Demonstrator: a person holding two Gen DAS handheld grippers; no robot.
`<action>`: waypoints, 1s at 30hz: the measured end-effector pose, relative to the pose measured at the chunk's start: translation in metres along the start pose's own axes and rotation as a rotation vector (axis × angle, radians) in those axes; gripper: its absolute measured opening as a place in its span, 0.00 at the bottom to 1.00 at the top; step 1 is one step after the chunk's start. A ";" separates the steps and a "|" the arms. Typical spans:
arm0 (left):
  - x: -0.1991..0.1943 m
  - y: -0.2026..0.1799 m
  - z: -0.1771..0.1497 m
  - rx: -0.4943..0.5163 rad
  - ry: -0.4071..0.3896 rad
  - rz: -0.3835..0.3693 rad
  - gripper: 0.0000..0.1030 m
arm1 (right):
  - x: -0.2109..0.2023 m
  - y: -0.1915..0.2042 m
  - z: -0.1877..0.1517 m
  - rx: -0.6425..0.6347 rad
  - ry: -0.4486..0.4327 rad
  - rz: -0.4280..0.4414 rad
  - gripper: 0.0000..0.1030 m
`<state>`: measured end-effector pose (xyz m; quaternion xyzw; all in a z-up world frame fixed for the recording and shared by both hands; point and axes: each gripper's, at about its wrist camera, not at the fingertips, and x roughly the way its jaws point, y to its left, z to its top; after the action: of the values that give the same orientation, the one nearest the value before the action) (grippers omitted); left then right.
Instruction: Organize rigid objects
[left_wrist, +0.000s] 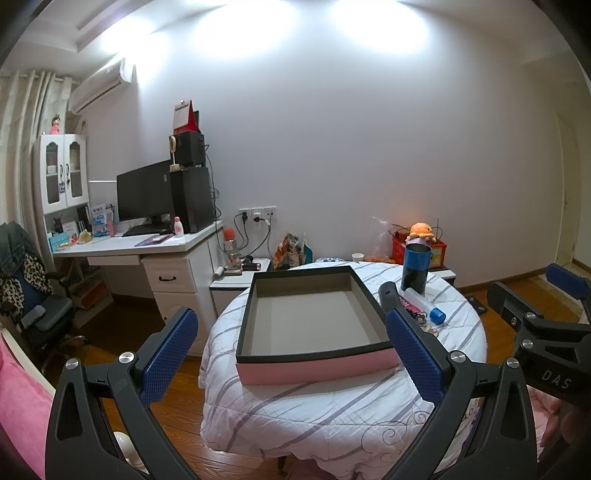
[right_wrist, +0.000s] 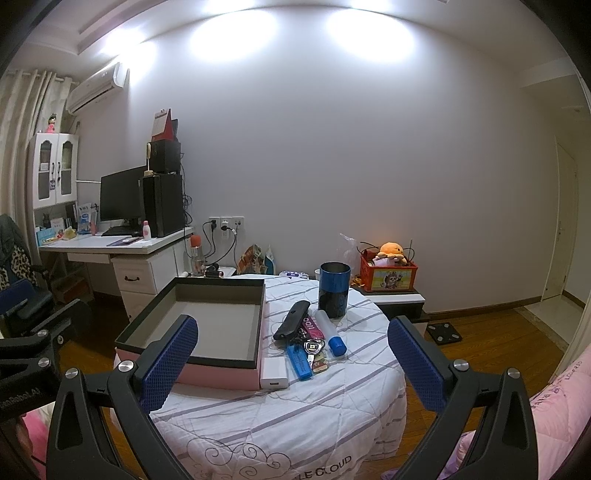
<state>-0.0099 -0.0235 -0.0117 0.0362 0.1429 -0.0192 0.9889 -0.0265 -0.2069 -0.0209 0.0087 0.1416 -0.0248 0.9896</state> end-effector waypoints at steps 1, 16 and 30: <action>0.000 0.000 0.000 -0.001 0.001 0.002 1.00 | 0.000 0.000 0.000 0.000 0.001 0.001 1.00; 0.002 0.001 -0.001 0.003 0.007 0.002 1.00 | 0.002 0.000 -0.002 -0.007 0.020 0.001 1.00; 0.003 0.001 -0.002 0.005 0.009 0.002 1.00 | 0.003 0.001 -0.002 -0.009 0.027 0.000 1.00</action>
<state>-0.0074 -0.0221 -0.0143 0.0387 0.1473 -0.0183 0.9882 -0.0245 -0.2064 -0.0234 0.0046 0.1553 -0.0240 0.9876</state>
